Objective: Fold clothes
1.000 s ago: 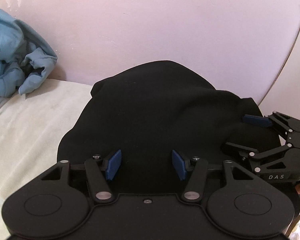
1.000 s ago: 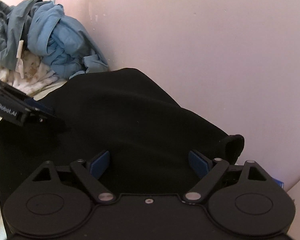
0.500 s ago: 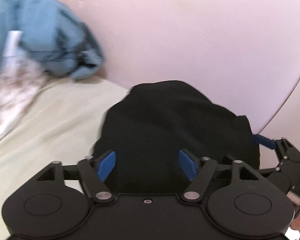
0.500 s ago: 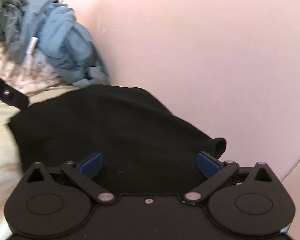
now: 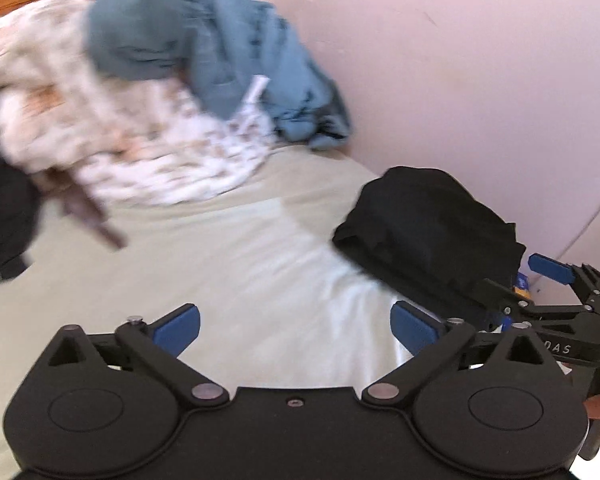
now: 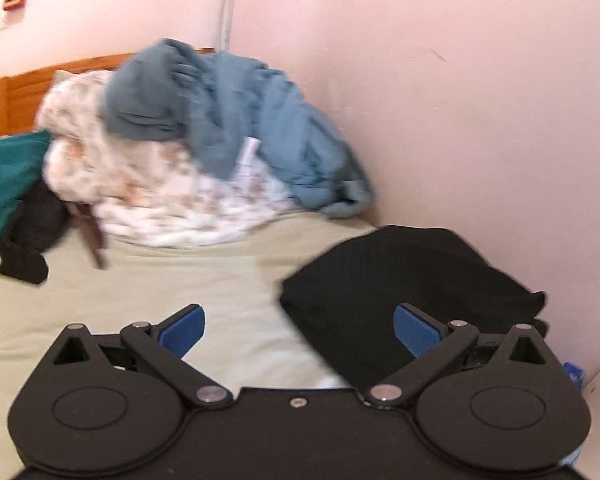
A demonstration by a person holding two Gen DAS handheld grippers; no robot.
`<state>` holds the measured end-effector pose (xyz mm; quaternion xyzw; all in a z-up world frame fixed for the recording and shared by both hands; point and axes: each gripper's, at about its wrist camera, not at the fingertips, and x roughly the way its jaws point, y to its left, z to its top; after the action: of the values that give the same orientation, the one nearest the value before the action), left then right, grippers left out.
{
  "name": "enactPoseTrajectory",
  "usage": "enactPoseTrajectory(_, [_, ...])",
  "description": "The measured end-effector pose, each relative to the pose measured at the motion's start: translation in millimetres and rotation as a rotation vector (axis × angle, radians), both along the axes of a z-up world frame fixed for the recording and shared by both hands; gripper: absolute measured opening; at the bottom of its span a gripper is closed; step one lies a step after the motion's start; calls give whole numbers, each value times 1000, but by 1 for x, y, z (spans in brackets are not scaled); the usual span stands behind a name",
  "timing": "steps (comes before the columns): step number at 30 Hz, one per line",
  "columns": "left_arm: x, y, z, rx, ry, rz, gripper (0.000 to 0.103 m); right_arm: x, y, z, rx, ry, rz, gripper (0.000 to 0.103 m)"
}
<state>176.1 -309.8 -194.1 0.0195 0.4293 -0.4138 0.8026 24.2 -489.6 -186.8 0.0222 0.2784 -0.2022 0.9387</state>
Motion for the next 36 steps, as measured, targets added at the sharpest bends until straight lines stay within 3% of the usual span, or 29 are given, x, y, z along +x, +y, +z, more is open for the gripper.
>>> enactPoseTrajectory(2, [-5,36,2,20,70,56,103,0,29,8,49,1,31,102])
enactPoseTrajectory(8, [-36,126,36,71,98,176,103,-27,116,50,133,53,126,102])
enactPoseTrajectory(10, [-53,158,60,113,83,258,103,-37,132,65,167,62,135,102])
enactPoseTrajectory(15, [-91,222,113,141,62,354,103,-65,180,109,194,89,191,102])
enactPoseTrajectory(18, [-114,250,146,199,-11,400,103,-75,197,129,203,88,227,102])
enactPoseTrajectory(21, [-132,271,172,255,-40,452,103,-88,211,157,191,88,234,102])
enactPoseTrajectory(26, [-153,295,201,275,-10,483,103,-100,228,189,198,148,262,102])
enactPoseTrajectory(36, [-181,301,220,299,26,490,103,-116,253,219,171,215,275,102])
